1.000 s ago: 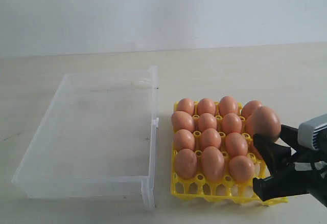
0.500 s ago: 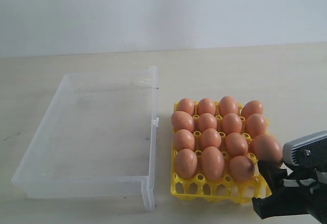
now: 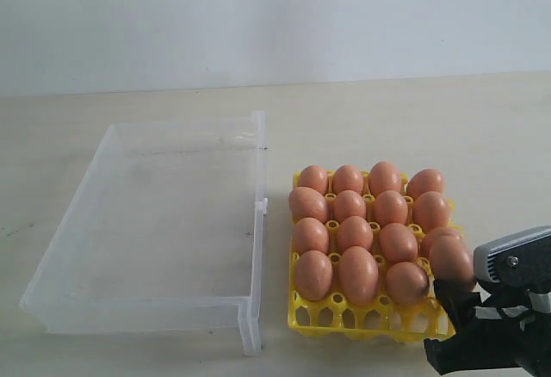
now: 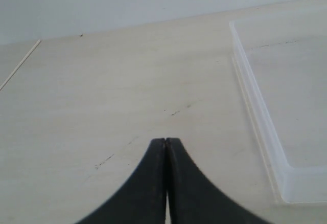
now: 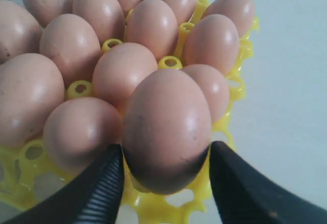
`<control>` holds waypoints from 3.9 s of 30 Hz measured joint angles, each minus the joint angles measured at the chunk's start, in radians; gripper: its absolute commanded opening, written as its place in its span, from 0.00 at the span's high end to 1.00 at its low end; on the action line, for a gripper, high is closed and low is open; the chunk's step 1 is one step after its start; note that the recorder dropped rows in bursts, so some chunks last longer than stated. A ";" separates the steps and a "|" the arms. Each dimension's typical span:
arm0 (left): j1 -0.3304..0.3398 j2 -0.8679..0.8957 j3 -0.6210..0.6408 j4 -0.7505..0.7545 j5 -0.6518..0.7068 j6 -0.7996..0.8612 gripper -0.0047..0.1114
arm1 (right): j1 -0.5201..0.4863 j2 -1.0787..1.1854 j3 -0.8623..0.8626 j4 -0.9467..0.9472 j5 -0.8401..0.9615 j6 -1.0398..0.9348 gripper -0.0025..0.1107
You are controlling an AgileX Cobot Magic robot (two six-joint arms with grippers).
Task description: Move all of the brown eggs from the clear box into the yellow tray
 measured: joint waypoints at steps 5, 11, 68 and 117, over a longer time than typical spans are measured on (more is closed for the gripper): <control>0.000 0.000 0.000 0.000 0.000 0.000 0.96 | 0.000 0.000 0.000 0.000 0.000 0.000 0.38; 0.000 0.000 0.000 0.000 0.000 0.000 0.96 | 0.000 -0.029 0.000 0.060 0.005 -0.096 0.52; 0.000 0.000 0.000 0.000 0.000 0.000 0.96 | -0.301 -1.228 0.001 -0.370 0.658 -0.288 0.95; 0.000 0.000 0.000 0.000 0.000 0.000 0.96 | -0.577 -1.476 0.011 -0.374 0.855 0.051 0.95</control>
